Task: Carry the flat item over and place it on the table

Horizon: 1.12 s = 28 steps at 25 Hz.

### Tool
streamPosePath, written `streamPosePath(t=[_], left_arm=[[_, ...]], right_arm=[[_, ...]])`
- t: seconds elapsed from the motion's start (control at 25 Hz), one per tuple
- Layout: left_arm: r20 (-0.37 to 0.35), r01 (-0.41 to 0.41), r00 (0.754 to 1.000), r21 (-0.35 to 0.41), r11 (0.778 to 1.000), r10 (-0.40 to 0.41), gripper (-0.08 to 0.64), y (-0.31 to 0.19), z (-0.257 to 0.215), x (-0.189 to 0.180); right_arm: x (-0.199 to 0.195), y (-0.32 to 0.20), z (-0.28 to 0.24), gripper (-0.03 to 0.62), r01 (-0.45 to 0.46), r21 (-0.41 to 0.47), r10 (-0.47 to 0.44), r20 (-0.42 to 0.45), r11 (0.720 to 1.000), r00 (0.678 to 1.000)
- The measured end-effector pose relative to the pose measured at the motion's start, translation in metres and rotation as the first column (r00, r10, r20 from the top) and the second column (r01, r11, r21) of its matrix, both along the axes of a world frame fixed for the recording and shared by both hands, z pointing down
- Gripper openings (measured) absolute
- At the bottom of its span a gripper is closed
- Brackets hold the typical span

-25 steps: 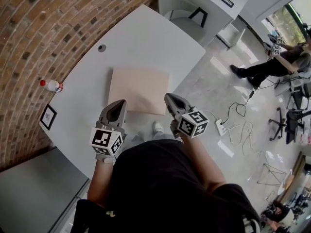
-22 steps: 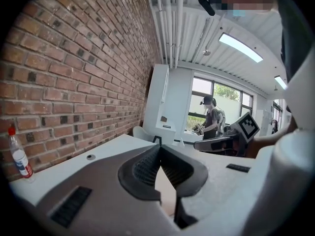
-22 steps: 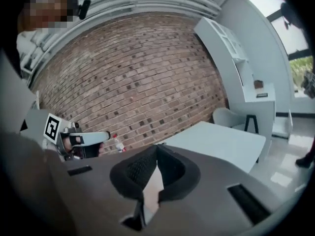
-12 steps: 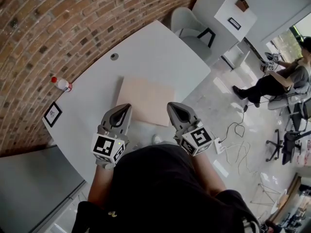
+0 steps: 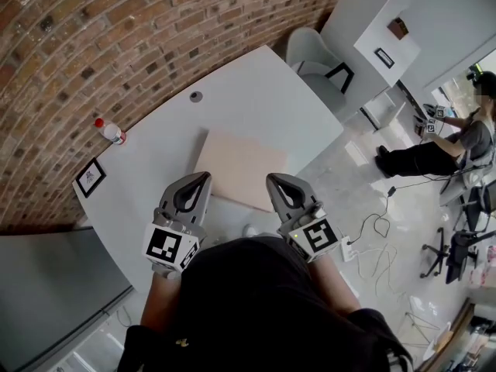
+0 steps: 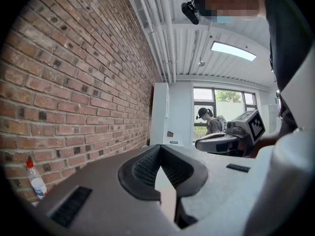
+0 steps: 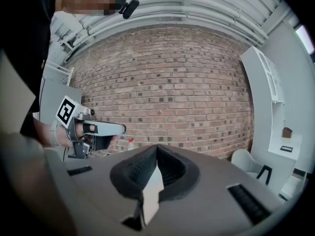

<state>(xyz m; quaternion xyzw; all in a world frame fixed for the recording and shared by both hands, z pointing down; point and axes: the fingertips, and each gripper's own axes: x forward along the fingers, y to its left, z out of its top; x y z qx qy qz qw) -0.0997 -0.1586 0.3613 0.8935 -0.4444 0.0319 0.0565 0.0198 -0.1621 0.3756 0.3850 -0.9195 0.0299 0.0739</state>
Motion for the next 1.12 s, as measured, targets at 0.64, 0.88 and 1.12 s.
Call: streamPosePath(t=[0.64,0.88,1.12], left_arm=[[-0.005,0.012,1.0,-0.015,1.0,-0.012,0.003,0.009,0.0,-0.007],[-0.008,0.01,1.0,-0.028,1.0,-0.011,0.004,0.009,0.003,-0.007],[-0.009,0.018,1.0,-0.04,0.999,-0.018,0.005,0.011,0.006,-0.008]], right_arm=[[-0.012,0.005,0.002,0.011,0.014,-0.043,-0.013,0.009,0.999,1.0],[-0.011,0.005,0.005,0.011,0.001,-0.054,0.0,0.016,0.999,1.0],[-0.009,0.007,0.007,0.011,-0.005,-0.065,0.006,0.025,0.998,1.0]])
